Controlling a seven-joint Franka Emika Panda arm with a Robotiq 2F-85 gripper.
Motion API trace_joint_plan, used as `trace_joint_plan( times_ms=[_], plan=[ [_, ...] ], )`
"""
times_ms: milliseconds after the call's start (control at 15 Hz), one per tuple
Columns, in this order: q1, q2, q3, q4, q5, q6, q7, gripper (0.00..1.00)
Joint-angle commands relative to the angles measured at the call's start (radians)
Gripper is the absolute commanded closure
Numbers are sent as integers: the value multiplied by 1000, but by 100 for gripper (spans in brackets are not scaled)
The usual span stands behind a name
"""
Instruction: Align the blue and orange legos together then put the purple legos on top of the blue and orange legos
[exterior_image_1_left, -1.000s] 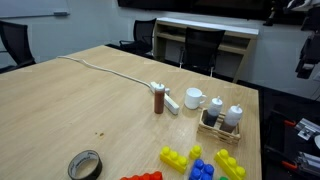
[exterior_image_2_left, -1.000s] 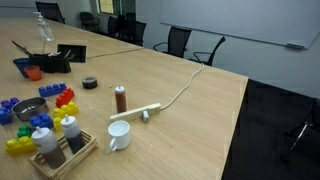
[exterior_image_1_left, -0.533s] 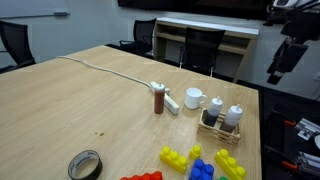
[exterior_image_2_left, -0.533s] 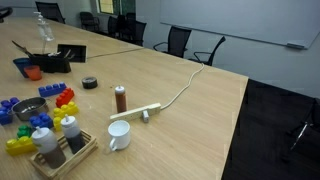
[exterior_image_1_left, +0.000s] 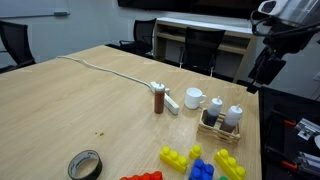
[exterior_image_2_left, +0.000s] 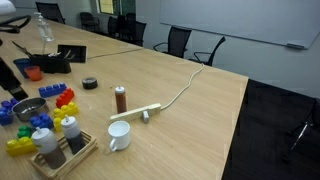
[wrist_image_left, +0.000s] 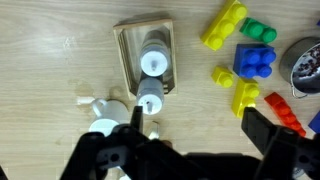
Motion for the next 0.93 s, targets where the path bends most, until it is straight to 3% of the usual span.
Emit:
trace_joint_plan(
  times_ms=[0, 333, 867],
  plan=[
    [24, 4, -24, 2, -19, -1, 14, 0],
    [33, 48, 11, 29, -61, 33, 9, 0],
    [45, 347, 178, 234, -395, 183, 93, 0]
  ],
)
